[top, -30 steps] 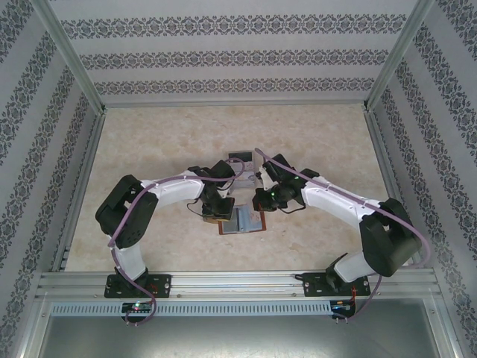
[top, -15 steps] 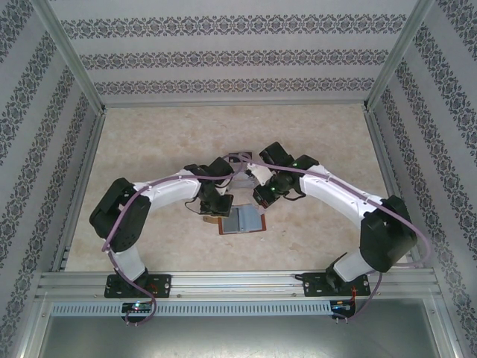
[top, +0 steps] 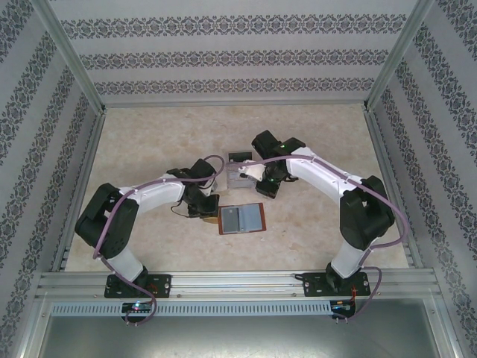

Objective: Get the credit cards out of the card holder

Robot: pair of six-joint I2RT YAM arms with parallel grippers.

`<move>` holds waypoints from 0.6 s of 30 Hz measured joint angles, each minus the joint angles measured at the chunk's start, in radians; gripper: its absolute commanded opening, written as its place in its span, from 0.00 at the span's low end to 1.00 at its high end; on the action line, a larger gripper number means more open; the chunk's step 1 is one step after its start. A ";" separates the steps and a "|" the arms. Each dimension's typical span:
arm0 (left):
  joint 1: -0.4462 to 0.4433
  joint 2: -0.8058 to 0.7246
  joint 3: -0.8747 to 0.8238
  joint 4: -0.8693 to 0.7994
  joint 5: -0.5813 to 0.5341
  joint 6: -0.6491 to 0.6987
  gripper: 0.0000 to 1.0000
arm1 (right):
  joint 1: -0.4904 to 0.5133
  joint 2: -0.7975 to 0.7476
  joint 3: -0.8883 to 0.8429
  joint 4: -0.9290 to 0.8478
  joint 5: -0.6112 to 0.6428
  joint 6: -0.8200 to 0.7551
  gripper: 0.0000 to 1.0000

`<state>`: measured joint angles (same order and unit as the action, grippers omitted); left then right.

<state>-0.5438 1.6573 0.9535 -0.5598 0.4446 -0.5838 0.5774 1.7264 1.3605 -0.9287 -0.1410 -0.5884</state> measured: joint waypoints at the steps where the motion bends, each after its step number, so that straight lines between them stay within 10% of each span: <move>1: 0.003 -0.002 -0.005 0.003 0.005 0.000 0.04 | 0.000 0.003 0.010 -0.008 0.004 -0.028 0.00; 18: 0.043 -0.036 -0.031 0.029 0.023 -0.006 0.05 | -0.027 0.254 0.429 -0.173 0.002 -0.318 0.00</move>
<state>-0.5007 1.6215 0.9222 -0.5304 0.4675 -0.5903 0.5503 1.9808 1.7897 -1.1015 -0.1394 -0.9062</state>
